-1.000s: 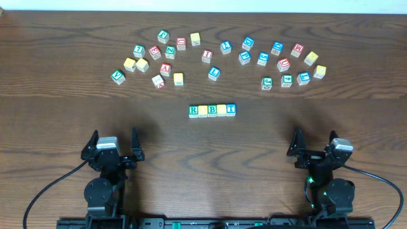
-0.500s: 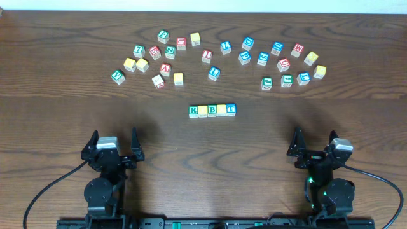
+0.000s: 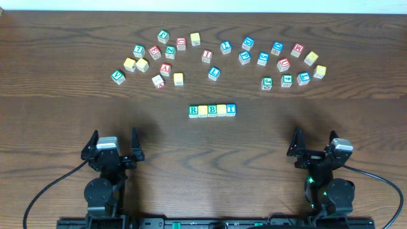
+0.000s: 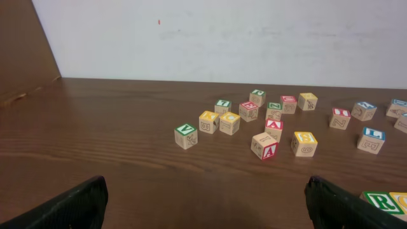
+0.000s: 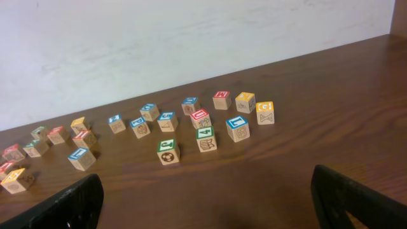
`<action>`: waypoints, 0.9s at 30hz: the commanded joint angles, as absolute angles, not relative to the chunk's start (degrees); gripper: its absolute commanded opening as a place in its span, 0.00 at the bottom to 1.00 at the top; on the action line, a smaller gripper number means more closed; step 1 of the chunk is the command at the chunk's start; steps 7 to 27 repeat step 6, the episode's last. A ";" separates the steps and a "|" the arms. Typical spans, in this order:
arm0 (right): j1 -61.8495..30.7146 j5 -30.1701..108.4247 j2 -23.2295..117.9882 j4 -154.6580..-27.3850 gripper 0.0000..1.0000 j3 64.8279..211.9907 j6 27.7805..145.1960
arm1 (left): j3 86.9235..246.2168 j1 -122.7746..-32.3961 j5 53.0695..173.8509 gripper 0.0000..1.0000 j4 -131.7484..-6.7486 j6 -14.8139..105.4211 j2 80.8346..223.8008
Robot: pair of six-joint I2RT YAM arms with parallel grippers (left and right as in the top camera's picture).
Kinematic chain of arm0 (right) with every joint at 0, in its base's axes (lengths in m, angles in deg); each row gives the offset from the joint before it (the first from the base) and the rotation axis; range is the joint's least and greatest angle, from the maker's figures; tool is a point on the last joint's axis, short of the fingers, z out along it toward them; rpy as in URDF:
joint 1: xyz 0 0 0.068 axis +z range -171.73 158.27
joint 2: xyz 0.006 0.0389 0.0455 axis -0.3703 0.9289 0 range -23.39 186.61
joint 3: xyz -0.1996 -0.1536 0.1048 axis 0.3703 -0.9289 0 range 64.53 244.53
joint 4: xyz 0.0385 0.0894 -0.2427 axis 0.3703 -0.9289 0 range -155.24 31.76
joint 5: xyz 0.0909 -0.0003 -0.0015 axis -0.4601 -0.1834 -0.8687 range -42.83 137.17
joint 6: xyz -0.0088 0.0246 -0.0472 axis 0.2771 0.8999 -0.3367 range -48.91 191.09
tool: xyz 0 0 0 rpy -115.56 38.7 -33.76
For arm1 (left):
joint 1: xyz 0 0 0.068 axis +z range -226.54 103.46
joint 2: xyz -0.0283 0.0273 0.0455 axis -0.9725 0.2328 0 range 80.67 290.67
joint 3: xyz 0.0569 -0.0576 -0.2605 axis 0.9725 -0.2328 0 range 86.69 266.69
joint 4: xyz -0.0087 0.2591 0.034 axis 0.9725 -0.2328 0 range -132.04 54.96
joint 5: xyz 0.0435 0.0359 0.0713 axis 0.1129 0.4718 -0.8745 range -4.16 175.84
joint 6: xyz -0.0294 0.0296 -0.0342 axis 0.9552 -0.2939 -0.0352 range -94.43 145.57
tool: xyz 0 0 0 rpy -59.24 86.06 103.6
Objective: Spell out ROBOT
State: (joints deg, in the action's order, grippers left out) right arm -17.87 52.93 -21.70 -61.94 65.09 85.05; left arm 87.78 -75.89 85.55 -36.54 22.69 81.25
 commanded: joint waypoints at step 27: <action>-18.31 52.60 -22.16 -62.01 0.99 64.85 84.30 | 86.92 -75.69 84.74 0.98 -39.10 22.17 80.90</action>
